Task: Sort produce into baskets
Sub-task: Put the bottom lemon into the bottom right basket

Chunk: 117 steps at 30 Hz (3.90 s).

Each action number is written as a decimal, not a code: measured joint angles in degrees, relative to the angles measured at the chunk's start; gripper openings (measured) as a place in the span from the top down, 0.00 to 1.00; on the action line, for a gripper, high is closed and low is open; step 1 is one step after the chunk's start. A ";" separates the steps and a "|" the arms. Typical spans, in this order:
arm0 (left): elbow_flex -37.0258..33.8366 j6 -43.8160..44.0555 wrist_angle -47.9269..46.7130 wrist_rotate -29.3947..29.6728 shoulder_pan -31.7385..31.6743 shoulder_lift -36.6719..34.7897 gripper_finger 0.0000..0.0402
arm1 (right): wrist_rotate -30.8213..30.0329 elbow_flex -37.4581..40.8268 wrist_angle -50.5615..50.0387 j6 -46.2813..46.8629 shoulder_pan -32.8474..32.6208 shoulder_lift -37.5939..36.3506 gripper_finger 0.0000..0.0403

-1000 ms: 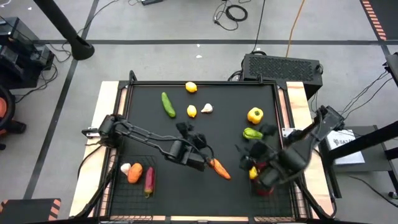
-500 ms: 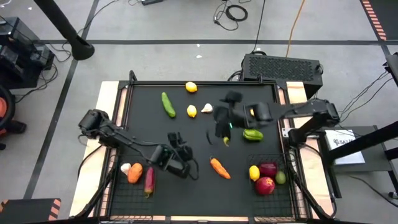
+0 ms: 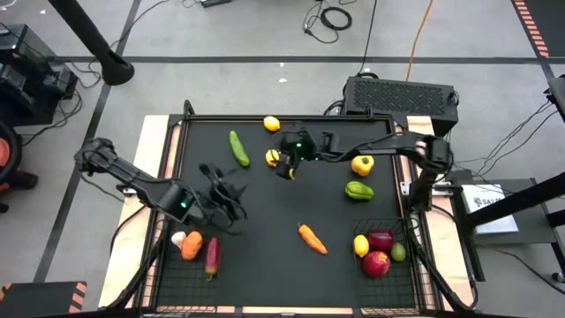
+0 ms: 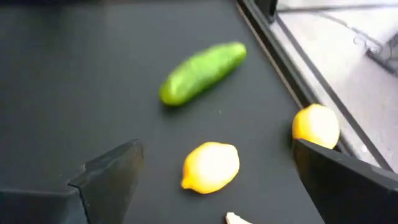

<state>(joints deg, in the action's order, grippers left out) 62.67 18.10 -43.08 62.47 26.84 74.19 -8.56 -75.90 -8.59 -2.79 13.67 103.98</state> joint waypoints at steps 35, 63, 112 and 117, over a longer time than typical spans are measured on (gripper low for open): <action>-1.09 -2.79 0.69 0.78 -3.24 -1.94 0.37 | -5.03 -10.02 -3.86 19.05 3.23 19.47 0.04; -1.07 -1.93 0.60 -0.23 -3.24 -1.94 0.37 | 0.04 -9.97 -6.30 16.25 2.40 19.78 0.24; -1.00 -0.70 0.67 -7.29 -2.80 -1.92 0.37 | 8.85 -9.92 -57.63 33.05 -24.85 -11.88 0.49; -1.00 -0.34 0.69 -8.07 -2.83 -1.92 0.37 | 3.29 -9.92 -67.02 49.77 -36.57 -17.32 0.49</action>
<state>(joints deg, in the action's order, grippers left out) 61.67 17.76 -42.39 54.40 24.01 72.27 -5.27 -85.82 -75.60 46.98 -22.90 86.66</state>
